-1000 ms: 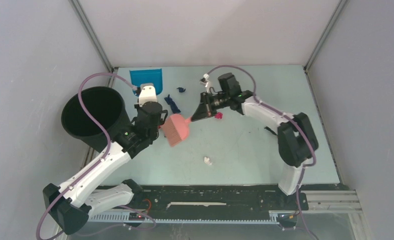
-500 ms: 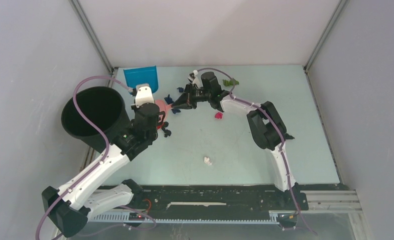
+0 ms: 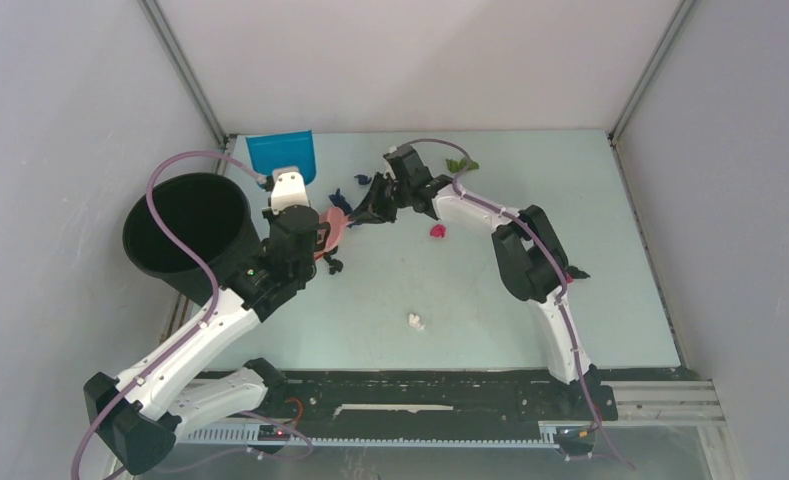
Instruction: Sweep away the paper scraps from the table
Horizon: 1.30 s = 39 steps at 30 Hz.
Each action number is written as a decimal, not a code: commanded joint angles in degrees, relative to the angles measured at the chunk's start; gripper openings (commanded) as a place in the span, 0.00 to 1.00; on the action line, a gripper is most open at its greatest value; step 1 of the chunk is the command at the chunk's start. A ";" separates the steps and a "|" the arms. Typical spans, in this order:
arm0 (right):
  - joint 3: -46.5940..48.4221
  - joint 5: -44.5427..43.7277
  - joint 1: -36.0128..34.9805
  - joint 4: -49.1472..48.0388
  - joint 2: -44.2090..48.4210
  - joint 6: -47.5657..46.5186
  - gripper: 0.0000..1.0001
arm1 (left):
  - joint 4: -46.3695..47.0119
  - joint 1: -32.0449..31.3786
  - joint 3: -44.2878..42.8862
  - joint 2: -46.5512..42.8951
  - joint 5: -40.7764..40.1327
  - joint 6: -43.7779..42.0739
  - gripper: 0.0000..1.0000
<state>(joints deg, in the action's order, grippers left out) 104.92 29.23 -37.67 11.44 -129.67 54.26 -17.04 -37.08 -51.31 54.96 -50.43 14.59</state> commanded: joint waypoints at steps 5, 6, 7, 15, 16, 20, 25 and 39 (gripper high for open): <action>-6.62 -6.32 0.06 6.58 9.41 -5.73 0.00 | 2.72 0.43 -0.08 -0.47 -1.40 -1.05 0.00; -8.21 -6.86 0.32 6.92 10.73 -6.73 0.00 | 2.71 0.44 -0.13 -0.47 -1.11 -1.05 0.00; -9.95 -7.29 0.65 6.93 12.33 -7.70 0.00 | 2.71 0.48 -0.18 -0.47 -0.81 -1.05 0.00; -25.17 -8.74 7.42 11.34 26.32 -20.42 0.00 | 2.17 0.56 -0.50 -0.25 0.60 -0.54 0.00; -26.85 -7.76 8.96 12.13 27.75 -22.04 0.00 | 2.11 0.54 -0.53 -0.36 0.55 -0.57 0.00; -32.59 -6.57 16.28 14.87 34.47 -27.70 0.00 | 2.10 0.62 -0.52 -0.96 0.51 -0.53 0.00; -33.83 3.02 24.51 20.86 42.00 -35.30 0.00 | 1.93 0.61 -0.72 -1.08 1.19 -0.40 0.00; -35.04 11.23 10.53 32.73 56.00 -62.40 0.00 | 1.74 0.96 -0.67 -1.08 1.15 -0.22 0.00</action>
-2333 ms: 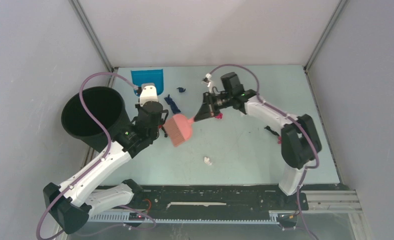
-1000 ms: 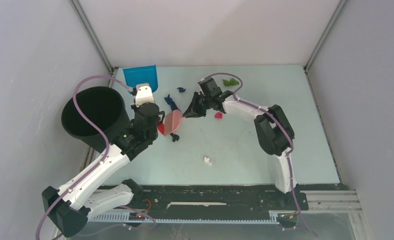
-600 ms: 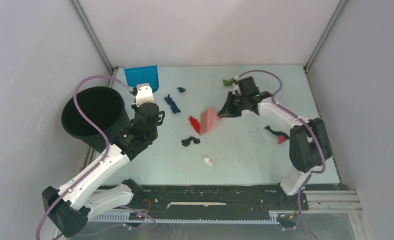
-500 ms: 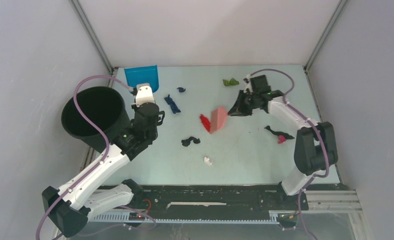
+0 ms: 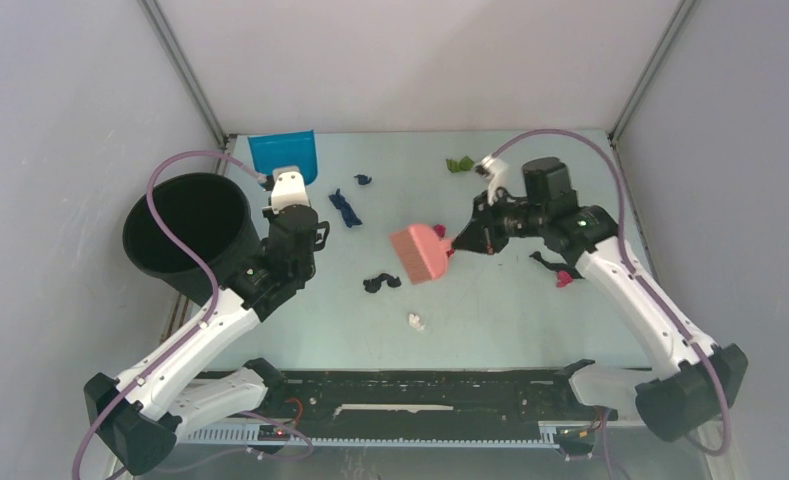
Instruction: Sweep away the paper scraps from the table
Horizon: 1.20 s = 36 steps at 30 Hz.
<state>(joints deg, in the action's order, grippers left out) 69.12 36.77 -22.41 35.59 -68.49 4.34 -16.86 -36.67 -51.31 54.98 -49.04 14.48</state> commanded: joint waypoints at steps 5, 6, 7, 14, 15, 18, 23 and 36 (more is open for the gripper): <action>3.66 2.49 -13.26 20.14 -16.09 -21.80 0.00 | 1.66 0.61 -0.59 -1.04 -1.10 -0.44 0.00; 3.99 2.13 -14.08 21.08 -17.97 -21.55 0.00 | 1.66 0.63 -0.63 -0.98 -1.10 -0.42 0.00; 4.07 1.60 -14.69 21.19 -19.46 -20.95 0.00 | 1.66 0.65 -0.63 -0.87 -1.07 -0.48 0.00; 5.69 -11.93 -11.41 17.56 -23.61 -14.20 0.00 | 1.65 0.64 -0.63 -0.52 -0.91 -0.68 0.00; 6.09 -13.11 -10.17 17.24 -23.89 -13.58 0.00 | 1.66 0.63 -0.63 -0.49 -0.84 -0.68 0.00; 7.82 -16.55 -6.68 16.93 -24.47 -12.42 0.00 | 1.62 0.63 -0.72 -0.42 -0.71 -0.68 0.00; 14.03 -7.85 -0.41 20.09 -25.05 -12.01 0.00 | 1.57 0.68 -0.65 -0.65 -1.15 -1.15 0.00; 17.47 8.49 1.02 -19.74 -26.77 19.33 0.00 | 3.52 1.16 0.94 -4.93 -3.84 -0.44 0.00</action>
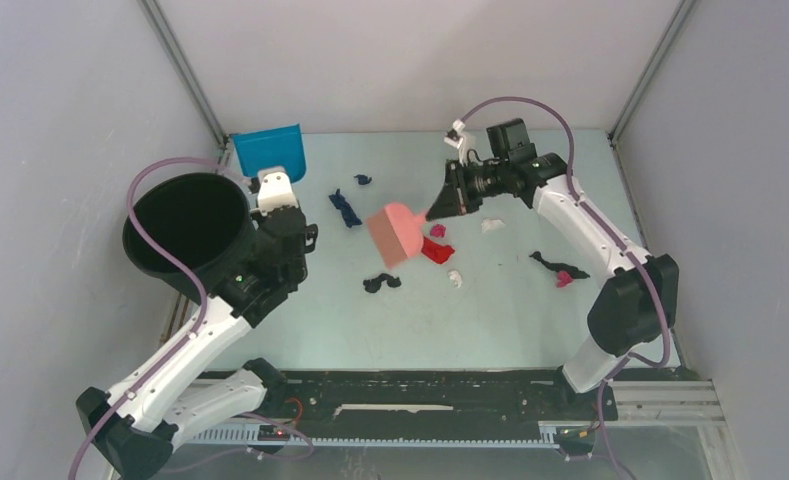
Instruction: Sweep away the paper scraps from the table
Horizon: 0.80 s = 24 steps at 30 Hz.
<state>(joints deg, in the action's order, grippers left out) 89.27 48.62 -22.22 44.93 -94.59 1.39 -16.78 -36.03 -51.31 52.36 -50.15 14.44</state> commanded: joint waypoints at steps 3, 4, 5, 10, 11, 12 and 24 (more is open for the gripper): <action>-3.37 -8.28 0.85 -43.84 -5.02 31.37 0.00 | 3.50 0.54 0.86 -1.68 -2.83 -0.84 0.00; -1.26 -10.82 0.33 -44.33 -6.82 29.55 0.00 | 3.53 0.57 0.86 -1.46 -2.82 -0.94 0.00; 1.65 -13.20 -0.43 -43.52 -8.50 26.23 0.00 | 3.52 0.54 0.86 -1.23 -2.88 -1.06 0.00; 17.16 -30.97 -5.69 -33.15 -15.49 -1.77 0.00 | 3.68 0.53 0.87 -0.52 -3.03 -1.42 0.00; 17.94 -34.38 -6.78 -33.56 -16.04 -7.90 0.00 | 3.68 0.56 0.86 -0.57 -3.18 -1.43 0.00; 18.07 -37.61 -7.95 -35.19 -16.49 -13.52 0.00 | 3.68 0.58 0.86 -0.53 -3.36 -1.43 0.00; 17.32 -46.37 -14.48 -56.75 -30.40 -74.53 0.00 | 2.98 1.19 1.09 -2.60 -10.20 0.18 0.00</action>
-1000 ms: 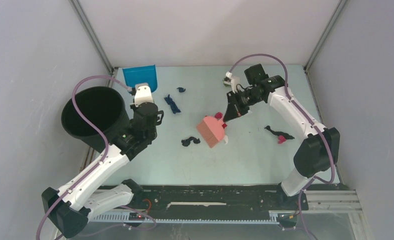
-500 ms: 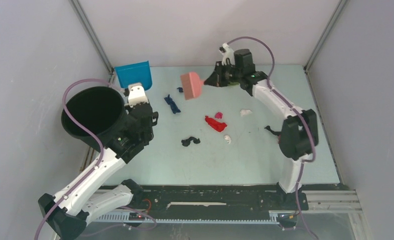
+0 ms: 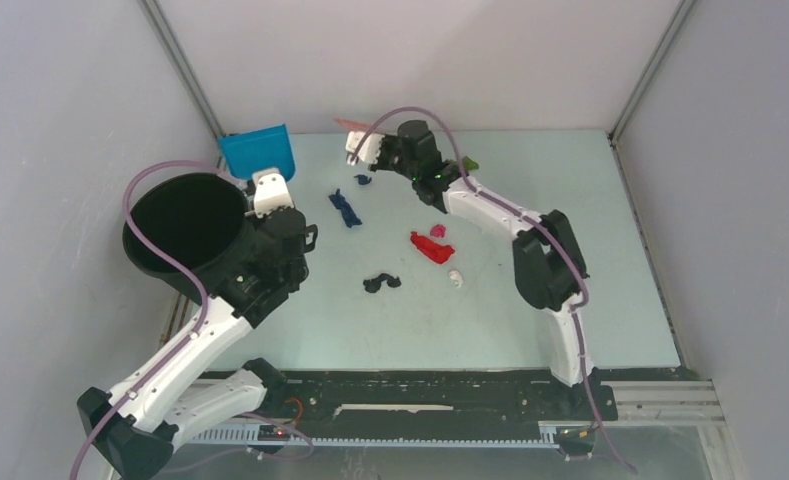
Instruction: Sweep away the paper scraps from the table
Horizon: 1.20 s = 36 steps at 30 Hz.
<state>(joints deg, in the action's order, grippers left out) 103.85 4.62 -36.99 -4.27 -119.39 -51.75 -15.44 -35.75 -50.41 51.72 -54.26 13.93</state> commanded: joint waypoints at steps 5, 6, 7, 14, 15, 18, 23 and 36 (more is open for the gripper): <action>6.82 -0.28 -0.82 -6.95 -11.36 -30.24 0.00 | 1.29 1.72 0.35 -3.02 -8.58 1.64 0.00; 7.38 -0.16 -1.21 -6.59 -12.22 -31.11 0.00 | 1.29 1.92 0.40 -3.25 -8.52 1.81 0.00; 7.94 -0.08 -1.50 -5.79 -12.94 -31.47 0.00 | 1.29 2.09 0.40 -3.29 -8.30 1.92 0.00; 8.18 2.28 -2.92 10.73 -11.42 -32.99 0.00 | 0.33 4.35 -0.19 -3.07 -5.34 3.34 0.00; 7.79 2.39 -3.17 13.59 -10.67 -32.22 0.00 | 0.11 4.63 -0.27 -3.18 -4.84 3.69 0.00; 5.92 1.34 -4.14 21.28 -8.33 -32.25 0.00 | -0.29 4.81 -0.41 -3.94 -4.25 4.16 0.00; -2.28 -1.01 -5.51 28.54 -1.98 -31.71 0.00 | -0.29 4.86 -0.30 -4.52 -3.93 4.35 0.00; -22.73 -0.80 -9.67 49.42 25.84 -15.39 0.00 | -0.29 4.91 -0.65 -4.44 -3.04 3.74 0.00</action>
<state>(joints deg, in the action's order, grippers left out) 82.04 2.72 -46.24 37.01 -100.84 -75.42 -16.93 -31.31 -50.41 48.03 -56.82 16.58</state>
